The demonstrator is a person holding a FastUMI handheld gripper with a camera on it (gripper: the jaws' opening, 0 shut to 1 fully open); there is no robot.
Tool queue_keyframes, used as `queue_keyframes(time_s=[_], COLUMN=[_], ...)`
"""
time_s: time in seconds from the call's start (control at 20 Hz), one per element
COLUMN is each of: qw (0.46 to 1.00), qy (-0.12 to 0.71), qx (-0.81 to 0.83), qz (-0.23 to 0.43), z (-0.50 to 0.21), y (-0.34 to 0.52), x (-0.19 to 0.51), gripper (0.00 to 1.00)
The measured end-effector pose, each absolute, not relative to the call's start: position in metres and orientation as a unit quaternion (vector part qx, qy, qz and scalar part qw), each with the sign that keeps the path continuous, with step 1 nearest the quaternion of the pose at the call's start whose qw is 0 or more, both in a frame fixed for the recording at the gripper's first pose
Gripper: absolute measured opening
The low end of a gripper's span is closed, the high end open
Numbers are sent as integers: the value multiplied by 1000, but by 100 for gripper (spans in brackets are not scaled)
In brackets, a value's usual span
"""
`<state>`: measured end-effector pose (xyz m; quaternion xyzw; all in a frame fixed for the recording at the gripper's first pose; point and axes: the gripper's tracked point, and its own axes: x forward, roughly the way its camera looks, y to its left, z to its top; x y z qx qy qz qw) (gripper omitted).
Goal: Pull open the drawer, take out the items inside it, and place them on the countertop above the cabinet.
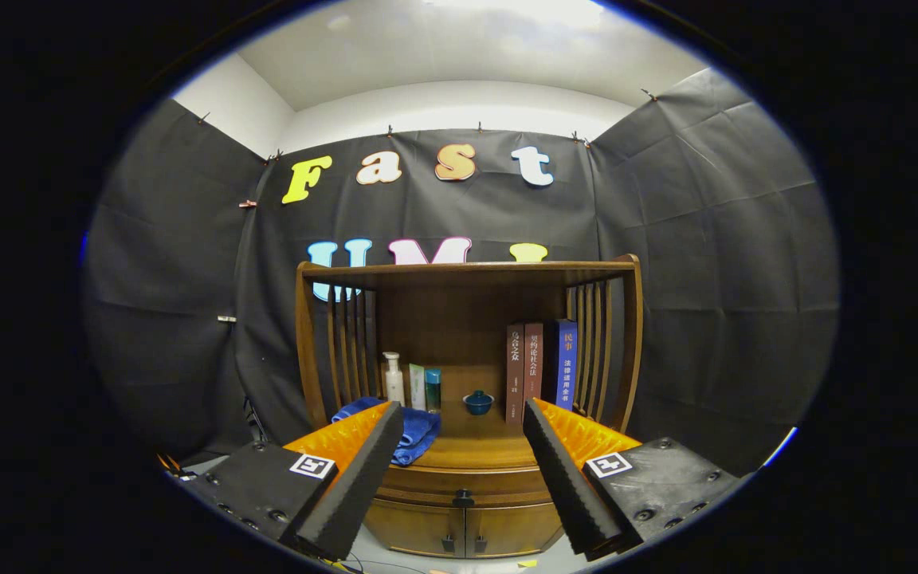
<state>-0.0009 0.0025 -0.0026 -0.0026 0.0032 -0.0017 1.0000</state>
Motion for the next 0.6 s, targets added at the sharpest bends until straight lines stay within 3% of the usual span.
queue_keyframes(time_s=[0.6], qw=[1000], qy=[5], qx=[-5], qz=[4], z=[-5], y=[4], x=[1], gripper=[99])
